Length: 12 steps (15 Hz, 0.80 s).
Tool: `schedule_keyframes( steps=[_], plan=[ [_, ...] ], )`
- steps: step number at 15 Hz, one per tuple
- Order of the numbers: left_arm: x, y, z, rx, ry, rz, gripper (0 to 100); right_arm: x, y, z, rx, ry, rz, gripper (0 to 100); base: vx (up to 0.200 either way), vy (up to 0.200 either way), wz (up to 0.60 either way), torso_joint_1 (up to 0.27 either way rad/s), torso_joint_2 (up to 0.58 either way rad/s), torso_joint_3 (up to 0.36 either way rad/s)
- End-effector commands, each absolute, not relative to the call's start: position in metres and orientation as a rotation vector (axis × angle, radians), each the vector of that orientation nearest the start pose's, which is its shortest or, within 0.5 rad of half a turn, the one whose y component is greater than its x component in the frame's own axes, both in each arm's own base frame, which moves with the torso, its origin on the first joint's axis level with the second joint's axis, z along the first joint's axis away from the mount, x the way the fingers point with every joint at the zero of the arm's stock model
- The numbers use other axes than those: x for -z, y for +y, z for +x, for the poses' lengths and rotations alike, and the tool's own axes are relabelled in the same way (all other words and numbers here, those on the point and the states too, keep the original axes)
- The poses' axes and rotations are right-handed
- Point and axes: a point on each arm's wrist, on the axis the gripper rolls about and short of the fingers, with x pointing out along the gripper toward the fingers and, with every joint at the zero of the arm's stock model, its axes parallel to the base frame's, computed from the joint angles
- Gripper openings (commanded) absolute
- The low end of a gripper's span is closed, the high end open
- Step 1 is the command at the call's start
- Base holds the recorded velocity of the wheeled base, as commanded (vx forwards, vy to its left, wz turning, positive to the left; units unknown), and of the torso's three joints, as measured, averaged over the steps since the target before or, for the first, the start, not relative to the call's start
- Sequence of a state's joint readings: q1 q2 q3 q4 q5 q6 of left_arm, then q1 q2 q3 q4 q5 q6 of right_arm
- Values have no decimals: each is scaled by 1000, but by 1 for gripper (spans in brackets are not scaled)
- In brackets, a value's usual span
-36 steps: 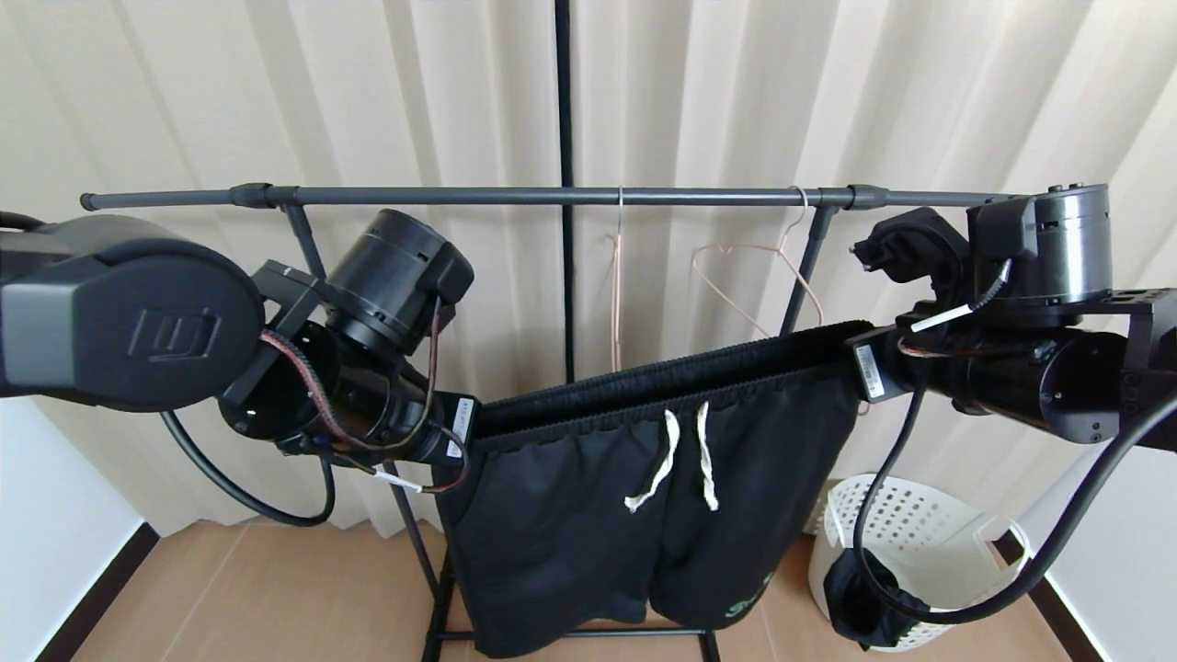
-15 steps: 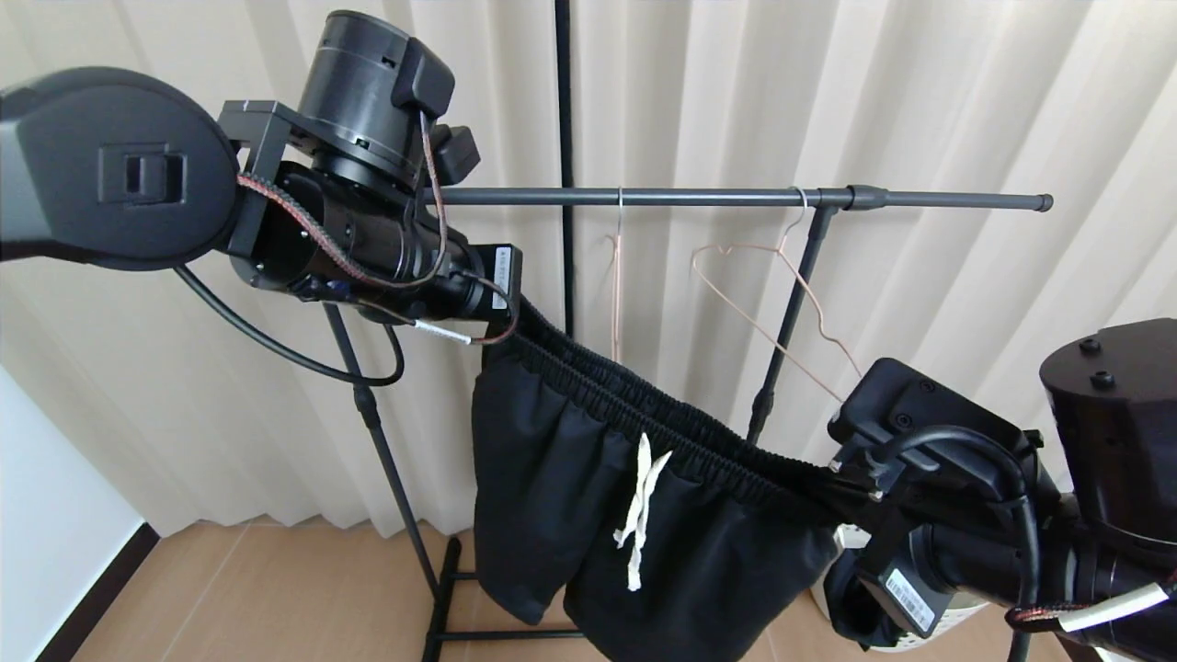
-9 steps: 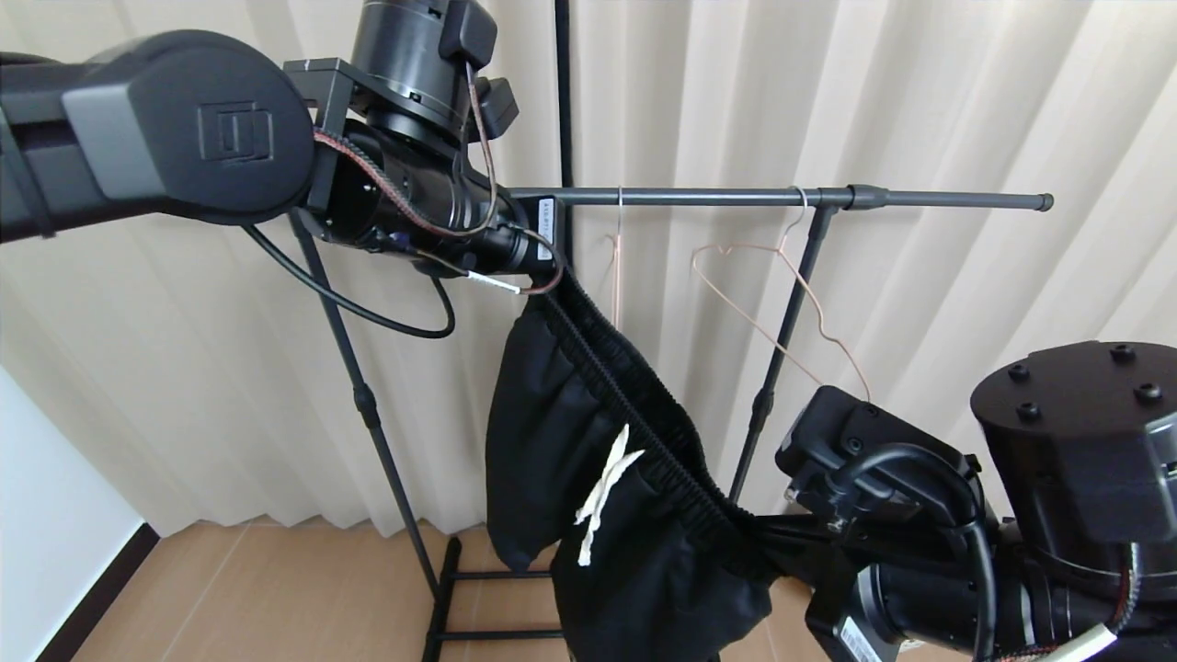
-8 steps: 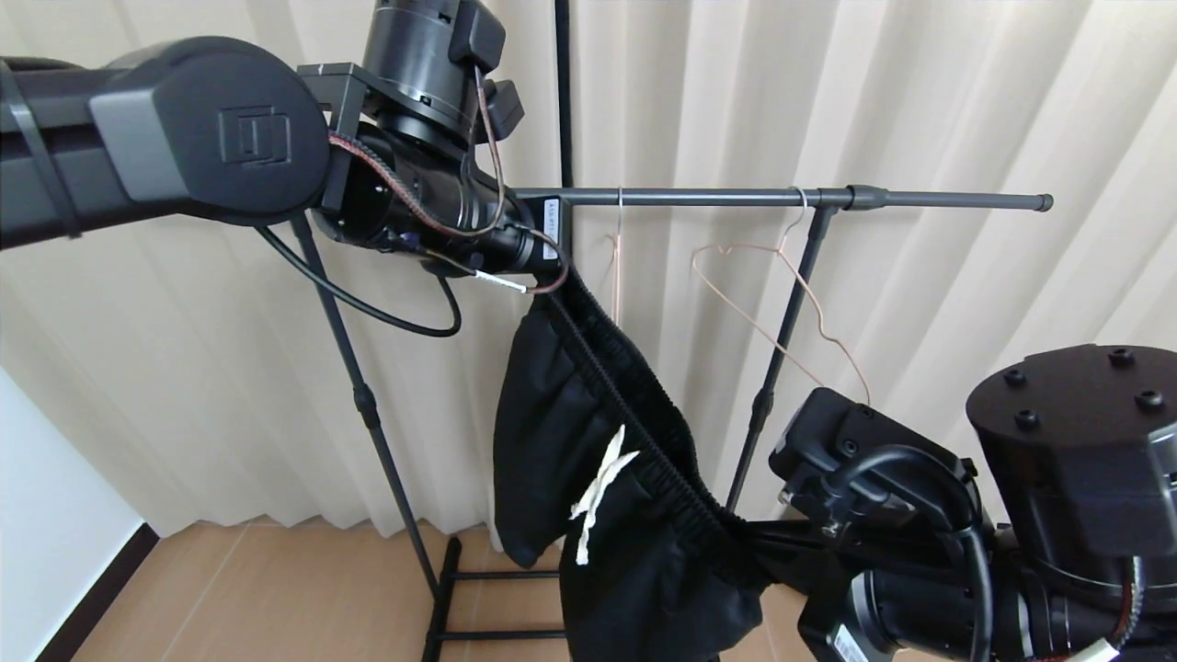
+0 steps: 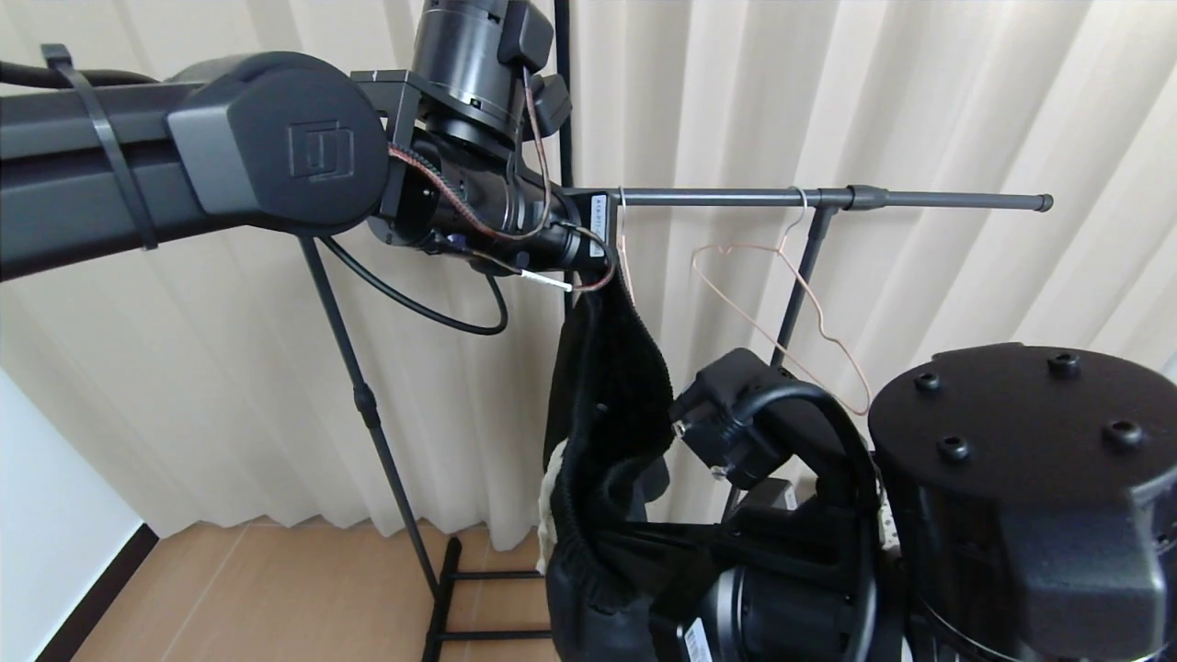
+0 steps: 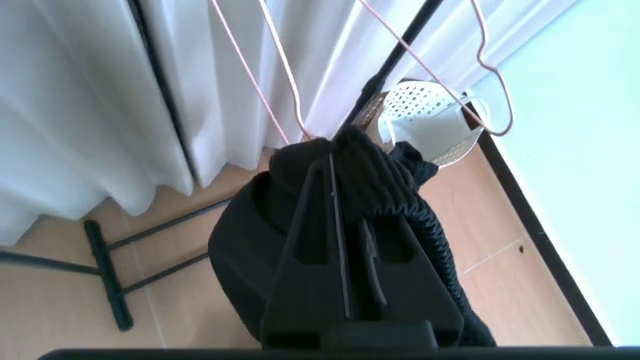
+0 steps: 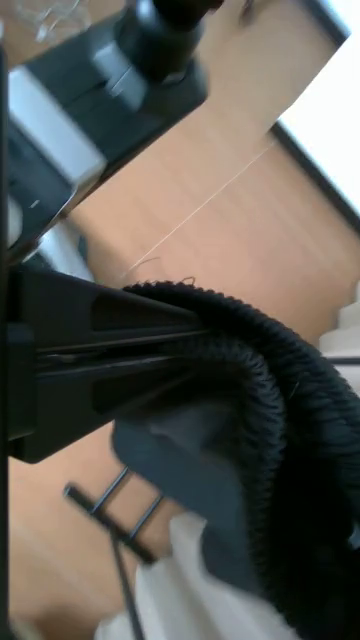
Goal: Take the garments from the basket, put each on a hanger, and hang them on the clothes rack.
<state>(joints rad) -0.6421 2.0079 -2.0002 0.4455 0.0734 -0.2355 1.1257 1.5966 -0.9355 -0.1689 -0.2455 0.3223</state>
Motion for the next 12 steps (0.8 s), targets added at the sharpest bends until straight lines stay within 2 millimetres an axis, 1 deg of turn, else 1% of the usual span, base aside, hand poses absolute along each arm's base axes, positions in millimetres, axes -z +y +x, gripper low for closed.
schedule_keyframes(
  steps=[1,2,4,7,8,9,10,11,12],
  plan=[
    [-301,-236,317,507,487,-64,0,-197,263,129,-785,528,9,0,0,0,0,0,0,0],
    [-302,-236,317,513,479,-44,0,-199,263,130,-787,507,37,0,0,0,0,0,0,0],
    [-302,-235,316,513,480,-36,0,-199,261,129,-783,508,24,0,0,0,0,0,0,0],
    [-315,-224,307,510,462,-14,0,-185,237,144,-672,537,-223,0,0,0,0,0,0,0],
    [-322,-213,300,498,476,12,0,-179,226,153,-582,523,-321,0,0,0,0,0,0,0],
    [-324,-207,294,494,491,22,0,-177,218,166,-496,518,-356,0,0,0,0,0,0,0],
    [-323,-200,287,484,524,40,0,-176,210,181,-409,511,-370,0,0,0,0,0,0,0],
    [-321,-195,280,480,553,52,0,-173,206,190,-357,515,-376,0,0,0,0,0,0,0],
    [-314,-188,275,467,588,65,0,-175,202,199,-319,508,-368,0,0,0,0,0,0,0]
  ],
)
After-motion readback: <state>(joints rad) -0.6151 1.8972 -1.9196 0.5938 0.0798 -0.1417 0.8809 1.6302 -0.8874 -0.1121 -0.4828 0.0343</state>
